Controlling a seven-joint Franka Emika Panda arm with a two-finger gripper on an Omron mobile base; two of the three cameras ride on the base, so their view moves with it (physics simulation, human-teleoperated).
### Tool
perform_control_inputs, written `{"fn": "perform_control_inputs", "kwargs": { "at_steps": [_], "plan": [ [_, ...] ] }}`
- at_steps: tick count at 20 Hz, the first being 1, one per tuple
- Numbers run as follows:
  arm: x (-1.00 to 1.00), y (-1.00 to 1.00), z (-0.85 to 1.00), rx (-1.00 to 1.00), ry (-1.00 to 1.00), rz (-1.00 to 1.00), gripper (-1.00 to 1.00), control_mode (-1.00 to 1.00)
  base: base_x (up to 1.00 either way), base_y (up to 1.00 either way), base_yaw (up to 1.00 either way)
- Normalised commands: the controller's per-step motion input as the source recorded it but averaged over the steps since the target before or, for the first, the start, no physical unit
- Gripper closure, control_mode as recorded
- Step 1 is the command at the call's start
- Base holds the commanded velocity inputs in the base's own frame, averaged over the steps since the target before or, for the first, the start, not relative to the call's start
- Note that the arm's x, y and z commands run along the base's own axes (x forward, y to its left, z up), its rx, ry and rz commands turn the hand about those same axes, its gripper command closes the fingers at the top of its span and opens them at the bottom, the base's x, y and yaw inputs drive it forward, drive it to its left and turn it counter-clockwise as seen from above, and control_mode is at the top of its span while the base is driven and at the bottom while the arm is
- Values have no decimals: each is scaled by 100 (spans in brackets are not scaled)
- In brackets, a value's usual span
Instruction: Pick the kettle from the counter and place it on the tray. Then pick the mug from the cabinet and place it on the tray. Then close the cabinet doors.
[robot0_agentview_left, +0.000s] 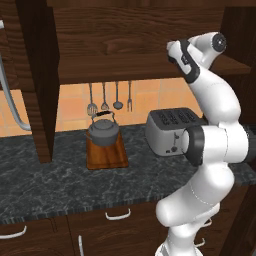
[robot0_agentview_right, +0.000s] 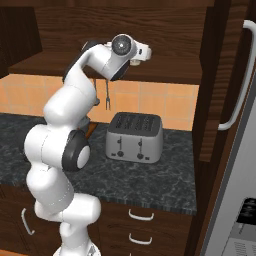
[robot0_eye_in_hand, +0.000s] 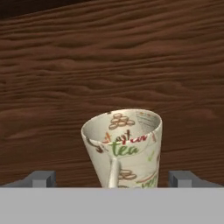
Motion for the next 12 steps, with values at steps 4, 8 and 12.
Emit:
{"fn": "perform_control_inputs", "kwargs": {
  "at_steps": [4,8,12],
  "plan": [
    [18,0,-3,0,1,-1,100,-100,0,0,0],
    [3,-4,-4,0,0,-1,100,-100,0,0,0],
    [0,-13,-7,2,0,-1,100,-100,0,0,0]
  ]
}}
